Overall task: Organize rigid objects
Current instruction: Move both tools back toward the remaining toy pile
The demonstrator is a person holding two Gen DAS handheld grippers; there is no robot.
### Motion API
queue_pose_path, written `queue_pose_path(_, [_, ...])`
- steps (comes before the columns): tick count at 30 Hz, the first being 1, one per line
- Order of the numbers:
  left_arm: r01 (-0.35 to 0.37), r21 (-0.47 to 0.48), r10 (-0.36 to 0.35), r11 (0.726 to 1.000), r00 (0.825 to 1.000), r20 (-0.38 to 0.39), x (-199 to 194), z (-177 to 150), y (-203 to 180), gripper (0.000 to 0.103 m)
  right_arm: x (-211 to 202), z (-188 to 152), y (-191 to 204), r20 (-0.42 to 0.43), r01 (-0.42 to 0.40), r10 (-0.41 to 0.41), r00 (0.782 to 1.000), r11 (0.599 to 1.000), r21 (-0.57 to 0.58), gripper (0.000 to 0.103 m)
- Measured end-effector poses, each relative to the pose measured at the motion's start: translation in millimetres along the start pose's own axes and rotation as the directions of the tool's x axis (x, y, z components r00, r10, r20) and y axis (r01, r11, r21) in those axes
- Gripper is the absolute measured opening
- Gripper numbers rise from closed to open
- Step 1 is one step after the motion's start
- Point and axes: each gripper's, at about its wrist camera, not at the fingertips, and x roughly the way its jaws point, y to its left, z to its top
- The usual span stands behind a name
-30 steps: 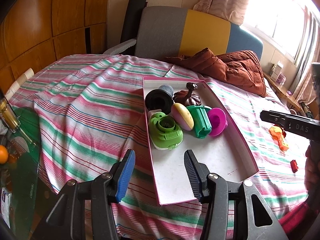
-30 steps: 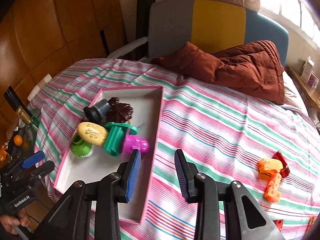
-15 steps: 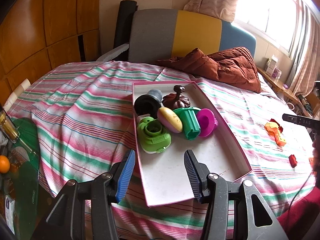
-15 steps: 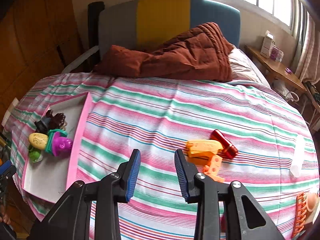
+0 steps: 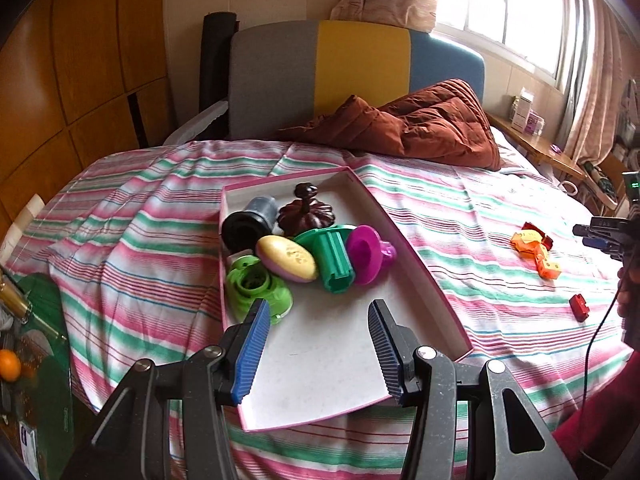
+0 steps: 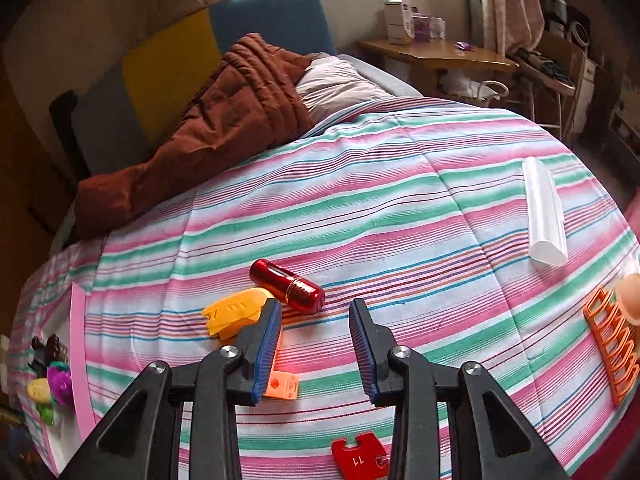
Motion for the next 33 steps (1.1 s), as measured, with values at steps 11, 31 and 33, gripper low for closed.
queue_pose_path(11, [0.065,0.099,-0.064,0.993,0.998,-0.013,9.7,13.5,-48.9,0.052,-1.7,-0.1,-20.5,-0.026,-0.008,0.011,1.000,0.994,0.112,0.035])
queue_pose_path(31, [0.184,0.241,-0.169,0.953,0.982,-0.079,50.3,31.1,-138.6,0.052,-0.9,3.3,-41.7,-0.038,-0.023,0.032,0.999,0.974,0.225,0.035])
queue_pose_path(33, [0.203,0.290,-0.185,0.935,0.979,-0.089,58.7,34.5,-155.8,0.052,-0.2,3.1,-39.8,-0.043,-0.028,0.038,0.998,0.975,0.220,0.035])
